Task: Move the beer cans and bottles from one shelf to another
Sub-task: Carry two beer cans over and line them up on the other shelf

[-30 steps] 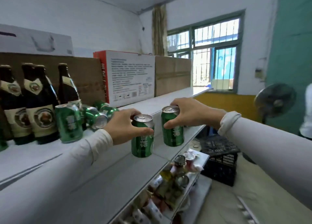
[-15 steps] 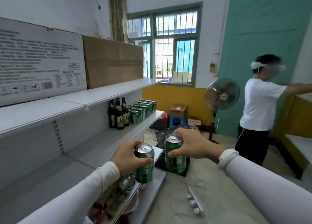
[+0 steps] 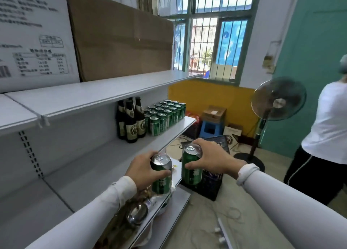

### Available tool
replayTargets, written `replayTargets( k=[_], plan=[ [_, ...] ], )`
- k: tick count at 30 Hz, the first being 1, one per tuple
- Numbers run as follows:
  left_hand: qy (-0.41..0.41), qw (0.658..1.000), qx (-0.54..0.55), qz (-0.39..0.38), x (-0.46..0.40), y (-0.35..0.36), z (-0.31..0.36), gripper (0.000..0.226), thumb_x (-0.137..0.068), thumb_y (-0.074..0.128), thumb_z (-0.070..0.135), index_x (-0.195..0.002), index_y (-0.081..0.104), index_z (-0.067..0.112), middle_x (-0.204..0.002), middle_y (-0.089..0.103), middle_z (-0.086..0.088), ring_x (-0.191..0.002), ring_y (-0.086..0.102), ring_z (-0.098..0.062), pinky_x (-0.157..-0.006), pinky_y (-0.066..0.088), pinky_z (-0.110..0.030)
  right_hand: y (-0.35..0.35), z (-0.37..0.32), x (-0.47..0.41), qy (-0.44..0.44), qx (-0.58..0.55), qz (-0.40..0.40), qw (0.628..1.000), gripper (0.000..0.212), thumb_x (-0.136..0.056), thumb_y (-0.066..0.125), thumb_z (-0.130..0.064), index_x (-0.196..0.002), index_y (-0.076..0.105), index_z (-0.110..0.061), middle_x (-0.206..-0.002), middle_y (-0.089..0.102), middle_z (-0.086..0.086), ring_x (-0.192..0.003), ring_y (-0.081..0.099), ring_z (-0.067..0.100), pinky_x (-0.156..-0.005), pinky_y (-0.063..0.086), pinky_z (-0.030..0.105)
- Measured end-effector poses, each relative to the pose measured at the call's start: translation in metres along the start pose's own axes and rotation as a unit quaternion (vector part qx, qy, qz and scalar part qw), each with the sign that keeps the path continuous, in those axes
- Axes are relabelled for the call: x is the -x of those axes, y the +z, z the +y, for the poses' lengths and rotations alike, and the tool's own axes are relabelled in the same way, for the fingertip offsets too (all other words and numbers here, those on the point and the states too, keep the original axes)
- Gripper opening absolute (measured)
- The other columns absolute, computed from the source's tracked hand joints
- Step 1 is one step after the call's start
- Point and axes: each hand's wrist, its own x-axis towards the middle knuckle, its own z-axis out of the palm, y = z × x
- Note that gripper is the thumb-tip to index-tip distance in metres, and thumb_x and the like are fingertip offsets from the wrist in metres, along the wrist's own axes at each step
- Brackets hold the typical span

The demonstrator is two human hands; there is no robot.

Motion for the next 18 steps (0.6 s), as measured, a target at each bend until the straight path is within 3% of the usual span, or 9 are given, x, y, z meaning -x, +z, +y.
replayTargets(
  k=[4,8,11,15,18],
  plan=[
    [-0.042,0.999,0.001,0.02,-0.061,-0.001,-0.032,0.065,-0.06,0.084,0.048,-0.115,0.058,0.025,-0.099,0.063,0.01,-0.091,0.058,-0.009,-0.079,0.044,-0.02,0.002,0.006,-0.083,-0.037,-0.008,-0.012,0.999,0.076,-0.065,0.08,-0.058,-0.126,0.051,-0.022,-0.11,0.065,-0.005,-0.094,0.062,0.014,-0.085,0.054,0.034],
    [-0.107,0.993,-0.009,0.049,-0.091,-0.007,-0.074,0.068,-0.051,0.076,0.062,-0.109,0.056,0.033,-0.1,0.066,0.011,-0.093,0.062,-0.011,-0.082,0.051,-0.028,0.028,0.002,-0.162,-0.085,-0.023,-0.052,0.995,0.079,-0.063,0.079,-0.06,-0.126,0.052,-0.023,-0.111,0.066,-0.003,-0.095,0.063,0.017,-0.086,0.054,0.04],
    [-0.168,0.982,-0.033,0.084,-0.099,-0.014,-0.1,0.063,-0.059,0.079,0.055,-0.112,0.057,0.029,-0.101,0.064,0.012,-0.092,0.061,-0.011,-0.077,0.046,-0.022,0.059,-0.01,-0.215,-0.136,-0.027,-0.087,0.986,0.083,-0.064,0.078,-0.063,-0.129,0.049,-0.021,-0.112,0.064,-0.002,-0.096,0.061,0.018,-0.086,0.053,0.037],
    [-0.246,0.958,-0.061,0.134,-0.112,-0.02,-0.131,0.072,-0.063,0.079,0.053,-0.124,0.053,0.024,-0.117,0.063,0.003,-0.102,0.06,-0.02,-0.085,0.049,-0.029,0.102,-0.023,-0.273,-0.195,-0.055,-0.129,0.971,0.078,-0.065,0.077,-0.061,-0.127,0.051,-0.024,-0.107,0.065,-0.002,-0.096,0.063,0.02,-0.084,0.055,0.036],
    [-0.3,0.937,-0.059,0.169,-0.122,-0.019,-0.147,0.063,-0.067,0.08,0.047,-0.12,0.055,0.025,-0.115,0.065,0.002,-0.101,0.061,-0.021,-0.079,0.049,-0.029,0.127,-0.024,-0.313,-0.232,-0.083,-0.173,0.954,0.078,-0.065,0.081,-0.055,-0.13,0.049,-0.024,-0.111,0.064,0.0,-0.1,0.062,0.022,-0.086,0.054,0.038]
  ],
)
